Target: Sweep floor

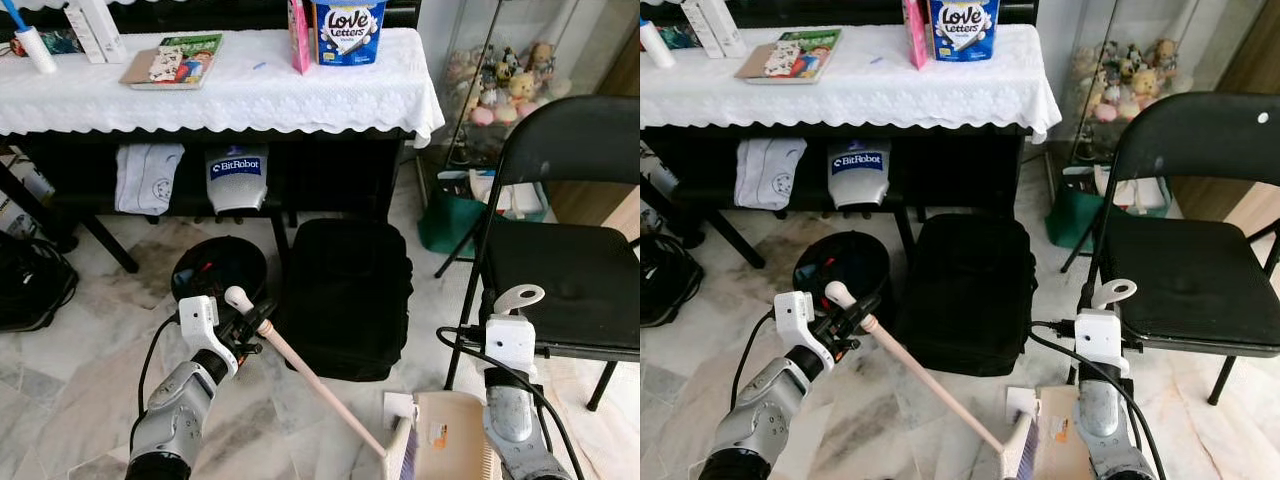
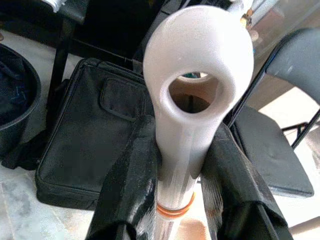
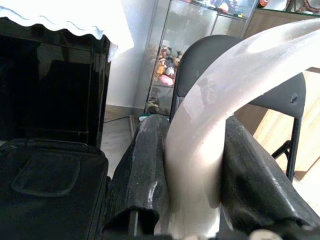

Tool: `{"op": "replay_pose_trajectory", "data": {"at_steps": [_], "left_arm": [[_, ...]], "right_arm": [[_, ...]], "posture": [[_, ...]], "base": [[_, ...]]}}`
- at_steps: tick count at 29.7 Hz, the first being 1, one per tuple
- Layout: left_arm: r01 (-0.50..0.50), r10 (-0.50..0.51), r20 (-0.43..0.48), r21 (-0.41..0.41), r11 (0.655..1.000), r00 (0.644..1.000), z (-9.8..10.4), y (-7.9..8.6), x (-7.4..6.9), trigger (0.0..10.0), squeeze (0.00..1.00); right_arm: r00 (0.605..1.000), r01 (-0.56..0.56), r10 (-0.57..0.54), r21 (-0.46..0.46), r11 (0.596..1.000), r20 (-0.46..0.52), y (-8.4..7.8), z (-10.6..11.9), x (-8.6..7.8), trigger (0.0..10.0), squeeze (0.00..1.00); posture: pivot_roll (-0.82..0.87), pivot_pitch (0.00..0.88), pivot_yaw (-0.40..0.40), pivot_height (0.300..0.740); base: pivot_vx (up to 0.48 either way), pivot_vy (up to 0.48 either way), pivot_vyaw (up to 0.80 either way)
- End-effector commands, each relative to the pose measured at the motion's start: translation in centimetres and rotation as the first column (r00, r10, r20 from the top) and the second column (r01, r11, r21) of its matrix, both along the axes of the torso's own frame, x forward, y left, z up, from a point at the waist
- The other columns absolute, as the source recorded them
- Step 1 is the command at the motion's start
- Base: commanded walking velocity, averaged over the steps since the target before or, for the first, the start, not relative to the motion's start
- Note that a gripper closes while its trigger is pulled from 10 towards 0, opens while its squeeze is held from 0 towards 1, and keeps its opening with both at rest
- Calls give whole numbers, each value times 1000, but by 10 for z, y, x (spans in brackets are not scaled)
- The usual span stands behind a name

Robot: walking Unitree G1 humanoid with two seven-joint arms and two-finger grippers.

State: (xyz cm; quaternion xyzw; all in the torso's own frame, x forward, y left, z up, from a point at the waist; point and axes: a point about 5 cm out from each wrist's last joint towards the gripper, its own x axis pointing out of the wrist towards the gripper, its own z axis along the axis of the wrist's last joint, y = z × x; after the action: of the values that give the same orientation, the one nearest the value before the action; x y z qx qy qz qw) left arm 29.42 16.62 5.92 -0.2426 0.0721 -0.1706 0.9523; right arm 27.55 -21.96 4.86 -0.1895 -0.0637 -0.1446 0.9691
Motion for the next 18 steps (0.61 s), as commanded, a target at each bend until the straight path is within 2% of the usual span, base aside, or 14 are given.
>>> {"op": "replay_pose_trajectory", "data": {"at_steps": [1,5,10,13,18], "left_arm": [[-19,19,4,-47,999,1000,1,5,-1,10000,0],[-28,29,17,-57,998,999,7,17,0,10000,0],[-54,55,45,-39,998,997,15,33,-1,10000,0],[-57,58,54,-30,998,997,19,38,-1,10000,0],[-69,65,85,46,997,994,32,59,0,10000,0]], "right_arm": [[999,7,-7,12,1000,-38,1,-8,-4,10000,0],[999,-28,26,49,998,26,9,3,1,10000,0],[987,-131,120,98,987,109,24,17,5,10000,0],[981,-166,152,113,980,123,29,20,6,10000,0],[965,-248,228,164,955,127,40,24,12,10000,0]], "posture": [[-43,173,69,740],[-41,161,78,740],[-37,146,82,740],[-35,137,84,740],[-20,122,84,740]], "base": [[0,0,0],[0,0,0],[0,0,0],[0,0,0],[0,0,0]]}}
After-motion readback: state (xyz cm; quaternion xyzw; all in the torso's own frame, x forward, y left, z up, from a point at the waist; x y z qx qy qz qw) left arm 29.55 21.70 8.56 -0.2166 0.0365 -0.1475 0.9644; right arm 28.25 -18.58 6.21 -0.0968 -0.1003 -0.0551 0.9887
